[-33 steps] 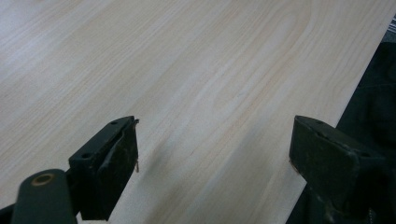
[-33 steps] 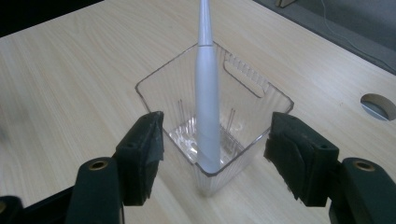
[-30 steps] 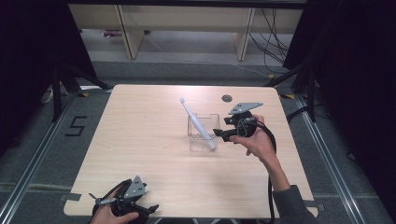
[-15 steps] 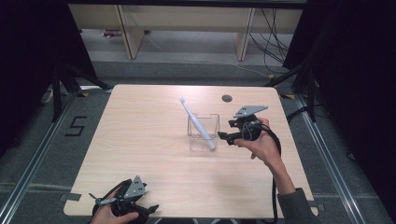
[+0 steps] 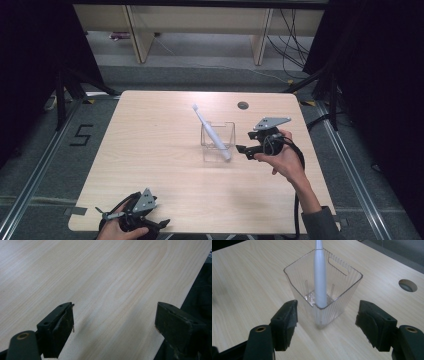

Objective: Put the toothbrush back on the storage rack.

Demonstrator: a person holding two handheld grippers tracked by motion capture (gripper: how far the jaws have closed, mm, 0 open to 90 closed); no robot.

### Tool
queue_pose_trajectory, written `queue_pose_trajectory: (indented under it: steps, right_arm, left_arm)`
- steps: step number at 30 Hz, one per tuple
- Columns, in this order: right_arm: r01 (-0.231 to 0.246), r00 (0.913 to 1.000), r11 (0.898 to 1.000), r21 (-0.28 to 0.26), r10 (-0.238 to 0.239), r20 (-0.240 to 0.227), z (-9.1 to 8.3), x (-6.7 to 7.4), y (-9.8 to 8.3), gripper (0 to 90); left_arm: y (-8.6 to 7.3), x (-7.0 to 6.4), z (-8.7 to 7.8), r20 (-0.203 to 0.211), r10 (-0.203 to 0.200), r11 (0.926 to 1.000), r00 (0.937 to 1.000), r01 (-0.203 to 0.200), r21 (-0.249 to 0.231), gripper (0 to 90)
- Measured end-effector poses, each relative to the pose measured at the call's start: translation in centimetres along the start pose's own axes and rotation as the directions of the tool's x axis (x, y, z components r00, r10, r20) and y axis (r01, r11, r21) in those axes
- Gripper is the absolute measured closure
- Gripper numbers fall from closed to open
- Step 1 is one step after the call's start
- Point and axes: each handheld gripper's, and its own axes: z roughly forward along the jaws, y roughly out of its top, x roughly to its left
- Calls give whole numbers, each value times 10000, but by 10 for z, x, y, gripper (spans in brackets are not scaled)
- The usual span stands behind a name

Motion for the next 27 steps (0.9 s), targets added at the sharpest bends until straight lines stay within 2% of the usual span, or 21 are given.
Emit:
queue_pose_trajectory:
  steps: [2,3,8,9,10,11,12,13,14,17,19,21,22,25,26,27]
  right_arm:
    - [149,9999,9999,-80,-149,-18,-1,-1,-1,320]
    - [-174,9998,9998,11,174,8,-2,1,-2,317]
    - [-106,9999,9999,-69,106,20,-2,1,-5,306]
    - [-246,9997,9997,-82,245,-17,-2,1,-6,304]
    - [-127,9999,9999,-96,127,3,-2,0,-6,304]
    - [-245,9997,9996,-103,245,53,-3,1,-7,302]
    - [-102,9999,9998,-175,102,38,-3,-1,-7,299]
    - [-298,9995,9995,-85,298,61,-4,1,-8,297]
    - [-128,9999,9998,-130,129,70,-4,-1,-9,295]
    - [-27,9998,9997,-230,32,214,-5,-1,-11,292]
    - [-100,9999,9999,-89,100,35,-5,-1,-12,291]
    - [-89,9999,9999,-74,90,111,-6,-1,-13,289]
    - [-202,9998,9998,-42,202,77,-6,0,-14,289]
    - [30,10000,9999,-155,-29,61,-6,-1,-16,288]
    - [-307,9995,9995,-122,308,95,-7,1,-17,288]
    - [-247,9997,9997,-59,248,88,-8,1,-18,288]
  left_arm:
    - [0,0,0,1,-5,10000,10000,5,-10,149]
    - [0,0,0,-3,-6,10000,10000,6,-7,149]
    - [0,0,0,-10,-8,10000,10000,8,-9,149]
    - [0,1,0,-10,139,9999,9999,-139,-1,149]
    - [0,1,0,-8,113,9999,9999,-113,-3,149]
    - [0,1,0,-9,122,9999,9999,-122,-1,149]
    - [0,1,0,-8,123,9999,9999,-123,2,149]
    - [0,0,0,-13,39,10000,10000,-39,-10,149]
    - [0,0,0,-10,6,10000,10000,-6,-10,149]
    - [0,0,0,-7,50,10000,10000,-50,-7,149]
    - [0,1,0,-10,116,9999,9999,-116,1,149]
    - [0,1,0,-13,123,9999,9999,-123,-1,149]
    - [0,0,0,-15,2,10000,10000,-2,-8,149]
    - [0,1,0,-20,134,9999,9999,-134,-11,149]
    - [0,1,-1,-21,122,9999,9999,-122,-10,149]
    - [0,1,0,-20,122,9999,9999,-122,-10,149]
